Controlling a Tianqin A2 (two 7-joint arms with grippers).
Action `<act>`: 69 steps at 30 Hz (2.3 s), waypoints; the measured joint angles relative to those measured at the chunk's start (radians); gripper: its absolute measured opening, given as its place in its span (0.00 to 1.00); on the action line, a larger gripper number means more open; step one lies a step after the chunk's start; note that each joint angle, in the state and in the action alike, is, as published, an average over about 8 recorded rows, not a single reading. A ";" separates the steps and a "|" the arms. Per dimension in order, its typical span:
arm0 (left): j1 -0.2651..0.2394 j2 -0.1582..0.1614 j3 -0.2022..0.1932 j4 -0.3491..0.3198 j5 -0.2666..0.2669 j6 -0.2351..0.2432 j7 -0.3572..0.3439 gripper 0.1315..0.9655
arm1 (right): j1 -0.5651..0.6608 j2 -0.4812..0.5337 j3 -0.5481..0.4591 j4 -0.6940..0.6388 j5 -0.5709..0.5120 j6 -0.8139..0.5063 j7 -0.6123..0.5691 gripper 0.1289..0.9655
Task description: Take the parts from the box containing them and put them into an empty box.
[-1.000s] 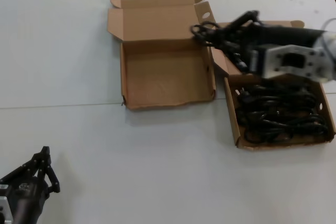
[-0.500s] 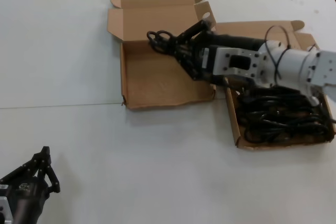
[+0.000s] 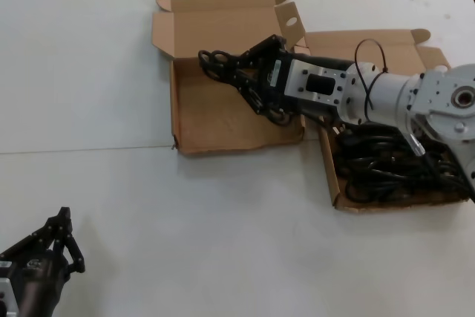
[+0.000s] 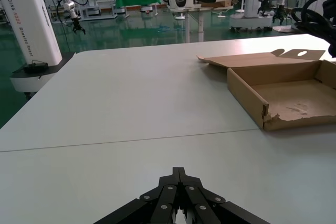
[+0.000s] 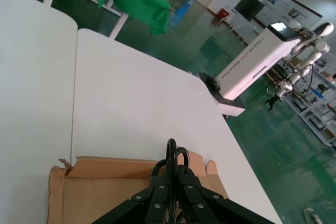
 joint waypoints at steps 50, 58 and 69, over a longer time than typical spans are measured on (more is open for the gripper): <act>0.000 0.000 0.000 0.000 0.000 0.000 0.000 0.03 | -0.204 0.208 -0.122 0.309 0.210 0.239 0.000 0.52; 0.000 0.000 0.000 0.000 0.000 0.000 0.000 0.03 | -0.289 0.216 -0.083 0.385 0.230 0.256 0.000 0.73; 0.000 0.000 0.000 0.000 0.000 0.000 0.000 0.09 | -0.318 0.212 -0.066 0.395 0.239 0.272 0.000 0.87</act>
